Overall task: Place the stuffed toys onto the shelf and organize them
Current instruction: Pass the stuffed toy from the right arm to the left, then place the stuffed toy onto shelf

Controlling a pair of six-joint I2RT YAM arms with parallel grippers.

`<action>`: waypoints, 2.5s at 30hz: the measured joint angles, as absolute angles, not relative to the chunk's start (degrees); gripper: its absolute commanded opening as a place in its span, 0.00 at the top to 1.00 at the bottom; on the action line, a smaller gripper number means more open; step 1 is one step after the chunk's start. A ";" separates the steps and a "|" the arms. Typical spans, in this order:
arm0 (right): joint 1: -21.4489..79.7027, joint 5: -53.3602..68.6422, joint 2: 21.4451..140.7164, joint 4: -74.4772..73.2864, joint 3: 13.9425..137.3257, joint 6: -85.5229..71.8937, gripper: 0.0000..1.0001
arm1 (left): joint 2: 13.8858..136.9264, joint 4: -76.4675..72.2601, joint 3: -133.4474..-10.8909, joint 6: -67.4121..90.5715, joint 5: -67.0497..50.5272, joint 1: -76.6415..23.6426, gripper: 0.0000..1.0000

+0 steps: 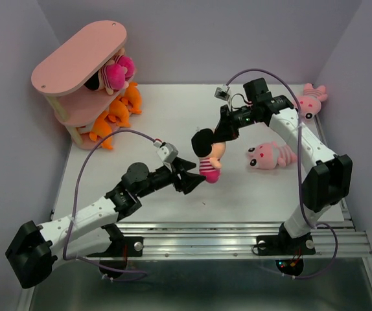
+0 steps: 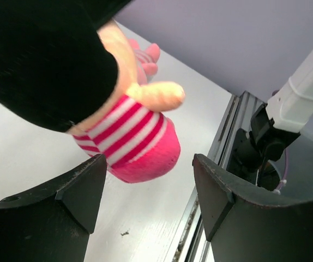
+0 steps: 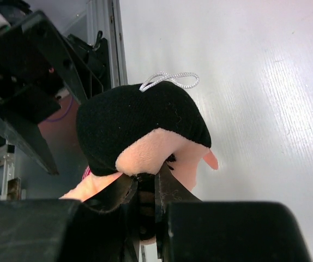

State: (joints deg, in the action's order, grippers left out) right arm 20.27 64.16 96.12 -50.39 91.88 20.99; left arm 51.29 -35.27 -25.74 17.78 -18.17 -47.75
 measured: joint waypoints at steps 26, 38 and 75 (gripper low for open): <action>19.18 68.88 98.61 -48.75 93.60 13.69 0.95 | 54.94 -46.85 -19.22 -16.75 5.91 -64.40 0.27; 19.14 70.65 98.61 -48.14 92.55 14.17 0.94 | 61.19 -51.44 -19.75 -19.38 6.22 -64.88 0.55; 5.93 62.26 96.64 -45.28 90.39 17.19 0.00 | 49.28 -26.96 -25.74 -7.84 32.01 -62.63 1.00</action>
